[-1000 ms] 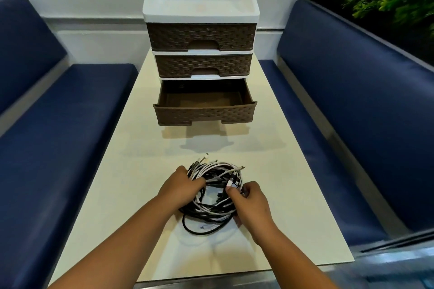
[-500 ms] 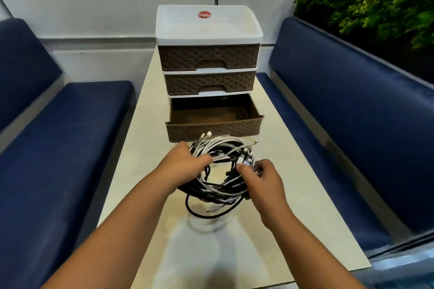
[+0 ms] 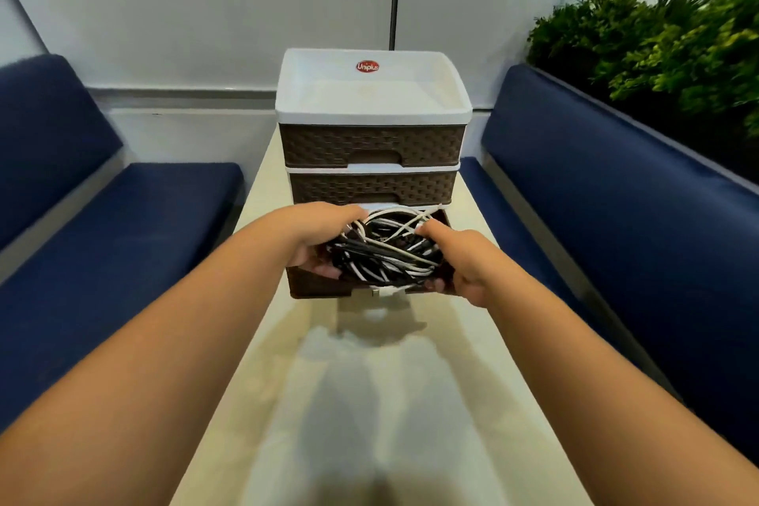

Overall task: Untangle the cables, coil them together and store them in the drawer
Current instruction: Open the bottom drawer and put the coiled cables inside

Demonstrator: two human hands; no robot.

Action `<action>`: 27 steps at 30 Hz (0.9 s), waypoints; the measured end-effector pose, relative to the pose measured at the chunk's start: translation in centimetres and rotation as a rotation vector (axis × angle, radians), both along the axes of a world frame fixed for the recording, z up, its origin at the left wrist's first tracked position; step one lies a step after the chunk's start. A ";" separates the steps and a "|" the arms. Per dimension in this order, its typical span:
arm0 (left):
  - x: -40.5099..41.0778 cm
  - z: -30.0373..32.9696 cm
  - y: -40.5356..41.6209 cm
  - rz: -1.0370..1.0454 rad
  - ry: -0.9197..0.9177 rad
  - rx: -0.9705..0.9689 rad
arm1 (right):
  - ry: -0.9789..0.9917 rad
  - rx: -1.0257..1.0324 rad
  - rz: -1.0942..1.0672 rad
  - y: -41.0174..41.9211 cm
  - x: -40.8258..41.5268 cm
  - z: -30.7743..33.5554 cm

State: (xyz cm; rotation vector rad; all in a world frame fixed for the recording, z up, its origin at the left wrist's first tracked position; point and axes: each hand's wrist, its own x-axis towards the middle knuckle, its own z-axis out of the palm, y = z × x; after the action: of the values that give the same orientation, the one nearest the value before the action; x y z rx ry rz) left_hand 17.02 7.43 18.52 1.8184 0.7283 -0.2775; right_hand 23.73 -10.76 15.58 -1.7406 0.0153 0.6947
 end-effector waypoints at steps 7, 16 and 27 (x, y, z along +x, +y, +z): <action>4.6 -2.2 2.0 0.045 0.270 -0.160 | 0.150 -0.266 0.266 1.6 6.7 0.4; 7.9 -4.5 3.6 0.095 0.311 -0.148 | 0.244 -0.369 0.332 3.6 10.7 -1.1; 8.0 -5.8 3.9 0.195 0.156 -0.114 | 0.201 -0.225 0.244 5.6 10.4 -3.6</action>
State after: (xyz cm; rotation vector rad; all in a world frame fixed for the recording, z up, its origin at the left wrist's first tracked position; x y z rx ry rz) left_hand 25.01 11.32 12.70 1.6177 0.9724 -0.3276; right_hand 34.13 -5.21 11.96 -1.8985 0.0194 1.0800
